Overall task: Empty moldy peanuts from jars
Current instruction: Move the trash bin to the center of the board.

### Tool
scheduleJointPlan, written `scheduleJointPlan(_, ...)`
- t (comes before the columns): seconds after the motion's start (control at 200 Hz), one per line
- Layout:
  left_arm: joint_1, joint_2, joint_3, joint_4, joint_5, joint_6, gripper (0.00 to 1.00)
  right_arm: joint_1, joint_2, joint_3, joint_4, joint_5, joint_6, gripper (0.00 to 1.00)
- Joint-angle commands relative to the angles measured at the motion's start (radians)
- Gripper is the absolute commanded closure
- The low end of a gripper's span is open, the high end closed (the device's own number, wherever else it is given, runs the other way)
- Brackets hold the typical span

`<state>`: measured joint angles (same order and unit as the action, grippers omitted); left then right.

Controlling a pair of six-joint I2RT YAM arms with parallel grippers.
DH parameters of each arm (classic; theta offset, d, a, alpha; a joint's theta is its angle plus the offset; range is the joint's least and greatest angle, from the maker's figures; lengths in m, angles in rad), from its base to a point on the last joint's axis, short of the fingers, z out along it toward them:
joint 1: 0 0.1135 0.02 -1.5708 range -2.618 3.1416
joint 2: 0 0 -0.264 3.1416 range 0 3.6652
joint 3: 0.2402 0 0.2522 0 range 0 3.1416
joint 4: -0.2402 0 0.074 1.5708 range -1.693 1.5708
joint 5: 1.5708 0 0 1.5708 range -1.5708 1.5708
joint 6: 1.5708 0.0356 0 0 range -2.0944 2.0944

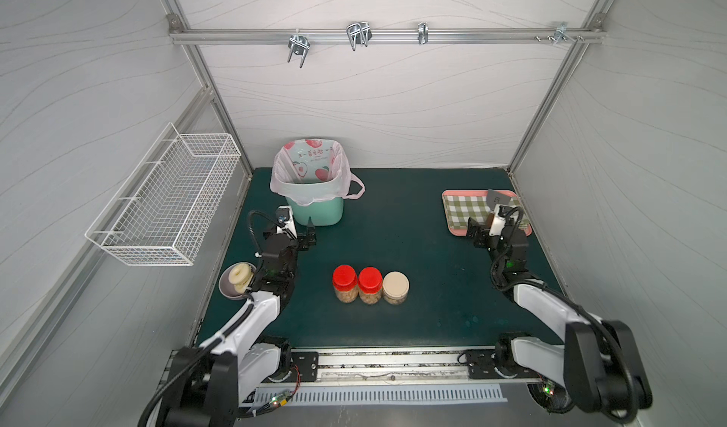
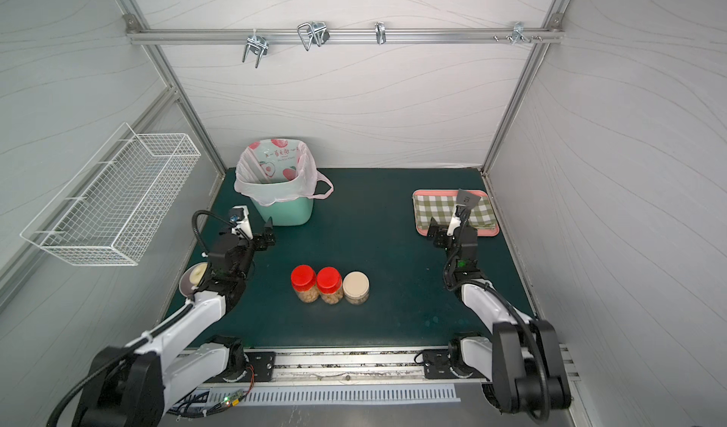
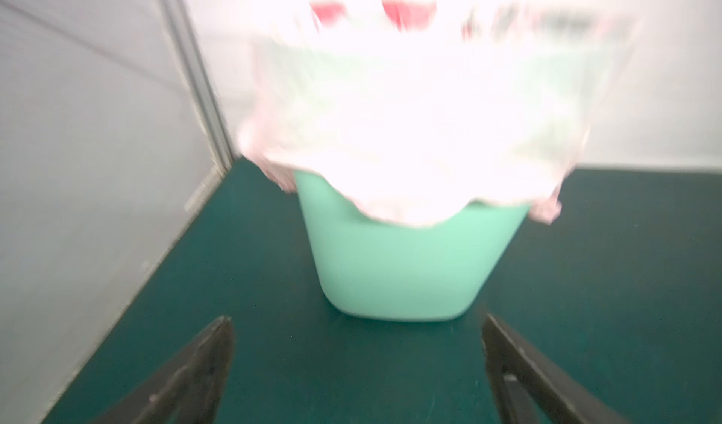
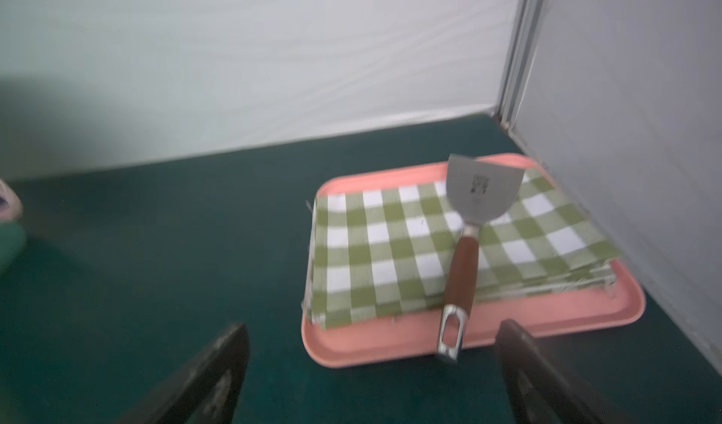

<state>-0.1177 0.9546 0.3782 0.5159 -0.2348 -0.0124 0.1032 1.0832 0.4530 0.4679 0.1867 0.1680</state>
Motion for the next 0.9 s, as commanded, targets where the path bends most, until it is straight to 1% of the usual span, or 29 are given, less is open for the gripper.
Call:
scheduleJointPlan(0.0, 0.001, -0.112, 0.051, -0.186, -0.08, -0.178, 0.0, -0.026, -0.079, 0.104, -0.376, -0.005, 0.173, 0.01)
scheduleJointPlan(0.05, 0.002, -0.16, 0.089, -0.288, -0.085, -0.273, 0.0, -0.045, -0.093, 0.125, -0.416, -0.075, 0.199, 0.01)
scheduleJointPlan(0.08, 0.001, -0.183, 0.106, -0.329, -0.075, -0.298, 0.0, -0.061, -0.097, 0.132, -0.43, -0.125, 0.225, 0.01)
scheduleJointPlan(0.16, 0.001, -0.218, 0.111, -0.288, -0.028, -0.306, 0.0, -0.096, -0.106, 0.132, -0.417, -0.264, 0.273, 0.01)
scheduleJointPlan(0.2, 0.0, -0.217, 0.131, -0.284, -0.017, -0.336, 0.0, -0.1, -0.111, 0.126, -0.408, -0.287, 0.287, 0.01)
scheduleJointPlan(0.25, 0.001, -0.191, 0.193, -0.341, -0.017, -0.372, 0.01, -0.099, -0.117, 0.119, -0.406, -0.281, 0.314, 0.01)
scheduleJointPlan(0.325, 0.0, -0.124, 0.312, -0.437, -0.011, -0.386, 0.12, -0.103, -0.123, 0.117, -0.403, -0.287, 0.332, 0.01)
scheduleJointPlan(0.375, 0.001, -0.069, 0.399, -0.516, -0.029, -0.4, 0.17, -0.105, -0.127, 0.124, -0.413, -0.303, 0.333, 0.01)
scheduleJointPlan(0.43, 0.002, -0.001, 0.511, -0.62, -0.063, -0.411, 0.18, -0.105, -0.133, 0.131, -0.423, -0.322, 0.331, 0.01)
scheduleJointPlan(0.49, 0.001, 0.07, 0.622, -0.707, -0.077, -0.381, 0.18, -0.106, -0.144, 0.131, -0.427, -0.334, 0.331, 0.01)
scheduleJointPlan(0.59, 0.002, 0.173, 0.762, -0.777, -0.102, -0.332, 0.2, -0.107, -0.154, 0.125, -0.421, -0.338, 0.327, 0.01)
scheduleJointPlan(0.625, 0.006, 0.216, 0.814, -0.808, -0.104, -0.32, 0.23, -0.107, -0.15, 0.125, -0.422, -0.34, 0.329, 0.01)
scheduleJointPlan(0.775, 0.045, 0.428, 1.053, -0.98, -0.064, -0.272, 0.29, -0.11, -0.117, 0.139, -0.423, -0.366, 0.332, 0.01)
scheduleJointPlan(0.85, 0.073, 0.513, 1.144, -1.049, -0.034, -0.261, 0.32, -0.11, -0.107, 0.145, -0.425, -0.376, 0.332, 0.01)
scheduleJointPlan(0.895, 0.094, 0.553, 1.185, -1.077, 0.001, -0.259, 0.35, -0.111, -0.101, 0.148, -0.428, -0.38, 0.33, 0.01)
